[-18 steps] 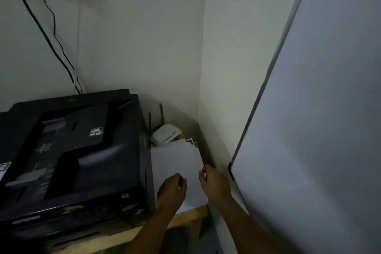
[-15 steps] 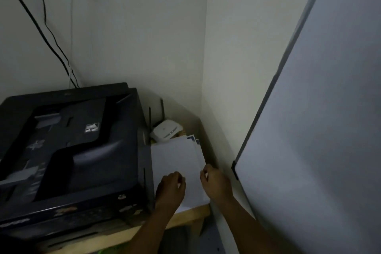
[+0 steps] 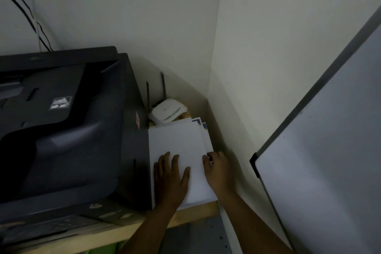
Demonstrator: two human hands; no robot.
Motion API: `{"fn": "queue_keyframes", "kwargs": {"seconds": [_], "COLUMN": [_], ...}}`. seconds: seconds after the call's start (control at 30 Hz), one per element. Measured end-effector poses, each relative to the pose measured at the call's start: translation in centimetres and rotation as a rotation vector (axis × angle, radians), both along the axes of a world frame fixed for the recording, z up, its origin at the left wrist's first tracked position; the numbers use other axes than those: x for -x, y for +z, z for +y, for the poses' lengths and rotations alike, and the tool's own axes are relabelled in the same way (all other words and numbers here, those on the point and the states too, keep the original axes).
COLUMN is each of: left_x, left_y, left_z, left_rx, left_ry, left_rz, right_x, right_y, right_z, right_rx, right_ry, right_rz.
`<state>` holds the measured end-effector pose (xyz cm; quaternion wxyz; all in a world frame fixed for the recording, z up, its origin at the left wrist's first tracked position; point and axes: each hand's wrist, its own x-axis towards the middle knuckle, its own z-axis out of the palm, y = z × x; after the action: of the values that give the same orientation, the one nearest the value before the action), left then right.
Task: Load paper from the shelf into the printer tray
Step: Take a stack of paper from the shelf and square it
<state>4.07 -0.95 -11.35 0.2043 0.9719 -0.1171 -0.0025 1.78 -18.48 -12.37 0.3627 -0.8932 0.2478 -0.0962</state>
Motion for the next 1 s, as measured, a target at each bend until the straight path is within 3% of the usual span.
{"fn": "queue_keyframes", "kwargs": {"seconds": [0.2,0.47,0.7,1.0], "left_x": [-0.3,0.0,-0.1,-0.3], "left_y": [0.2,0.5,0.7,0.8], "left_z": [0.0,0.1,0.4,1.0], "left_rx": [-0.026,-0.05,-0.06,-0.039], "left_ry": [0.0,0.004,-0.013,-0.029], "left_rz": [-0.016,0.001,0.003,0.012], "right_x": [-0.2,-0.1,-1.1,-1.4], "right_y": [0.6,1.6,2.7,3.6], "right_z": [1.8,3.2,4.0,4.6], "right_rx": [-0.013,0.297,0.036,0.169], "right_ry": [-0.093,-0.189,-0.188,-0.187], "right_rz": [-0.06,-0.005,0.005,0.047]}}
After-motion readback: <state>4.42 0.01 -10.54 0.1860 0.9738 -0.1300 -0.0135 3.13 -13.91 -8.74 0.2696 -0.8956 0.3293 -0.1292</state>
